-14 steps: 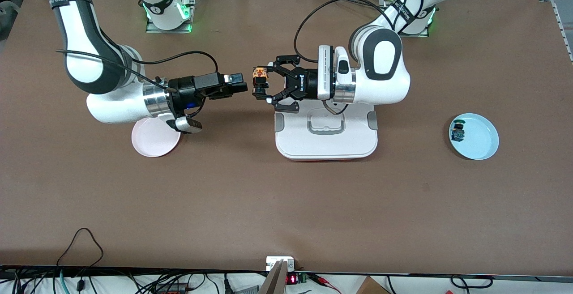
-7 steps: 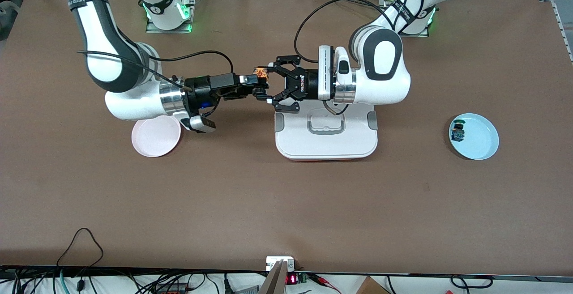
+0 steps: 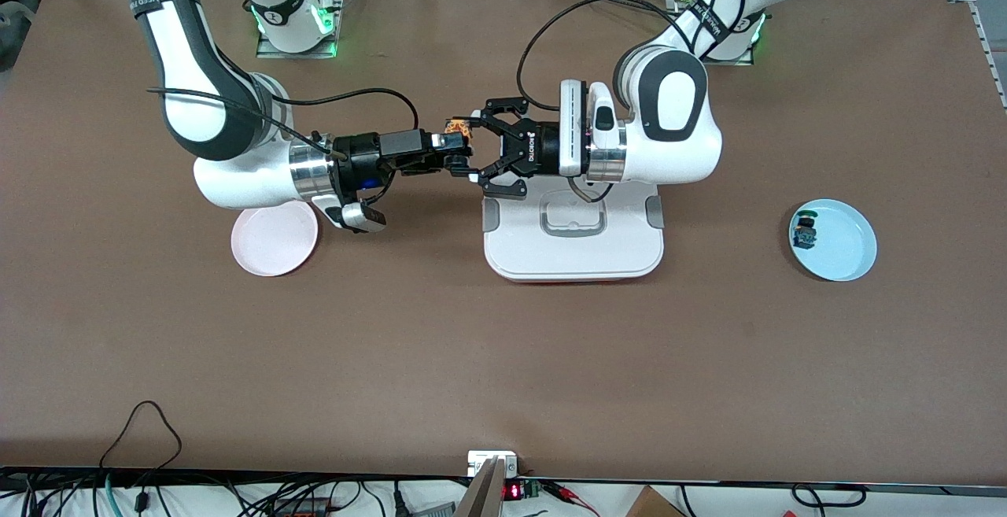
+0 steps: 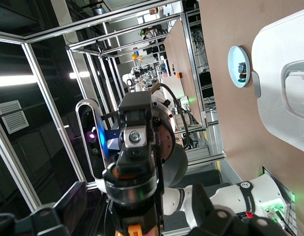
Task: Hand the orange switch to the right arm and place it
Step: 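Close the right gripper on the switch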
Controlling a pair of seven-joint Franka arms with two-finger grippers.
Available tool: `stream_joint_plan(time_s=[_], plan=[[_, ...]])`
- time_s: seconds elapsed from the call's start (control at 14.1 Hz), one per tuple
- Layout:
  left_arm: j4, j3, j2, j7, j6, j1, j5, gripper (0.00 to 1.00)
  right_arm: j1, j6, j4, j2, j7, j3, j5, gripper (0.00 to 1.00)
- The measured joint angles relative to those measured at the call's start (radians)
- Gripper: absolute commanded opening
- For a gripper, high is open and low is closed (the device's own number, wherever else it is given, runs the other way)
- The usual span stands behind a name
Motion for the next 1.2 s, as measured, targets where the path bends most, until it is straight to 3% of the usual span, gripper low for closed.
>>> stream_joint_plan(time_s=[0.14, 0.28, 0.35, 0.71, 0.78, 0.85, 0.92, 1.2], plan=[[0.001, 0.000, 0.000, 0.000, 0.000, 0.000, 0.000, 0.00, 0.000, 0.000, -0.003, 0.001, -0.020, -0.001, 0.000, 0.30], [-0.001, 0.000, 0.000, 0.000, 0.001, 0.001, 0.000, 0.00, -0.001, -0.002, -0.011, 0.002, -0.057, -0.001, 0.005, 0.05], [-0.004, 0.001, 0.001, 0.000, 0.003, 0.001, 0.000, 0.00, -0.002, -0.004, -0.012, 0.001, -0.063, -0.001, 0.010, 0.00], [-0.001, -0.001, 0.001, -0.001, 0.002, 0.000, -0.005, 0.00, -0.004, -0.006, -0.012, -0.008, -0.079, -0.002, 0.012, 0.00], [-0.001, -0.001, 0.001, -0.001, 0.002, 0.000, -0.005, 0.07, -0.004, -0.006, -0.012, -0.008, -0.079, -0.002, 0.012, 0.00], [-0.001, -0.001, 0.001, -0.001, 0.002, 0.000, -0.005, 0.72, -0.004, -0.006, -0.012, -0.008, -0.079, -0.002, 0.012, 0.00], [-0.001, -0.001, 0.001, -0.001, 0.002, 0.000, -0.005, 0.99, -0.004, -0.006, -0.012, -0.008, -0.079, -0.002, 0.012, 0.00], [0.005, -0.001, 0.000, 0.000, 0.002, 0.001, -0.005, 1.00, -0.005, -0.006, -0.017, -0.008, -0.080, -0.005, 0.012, 0.00]])
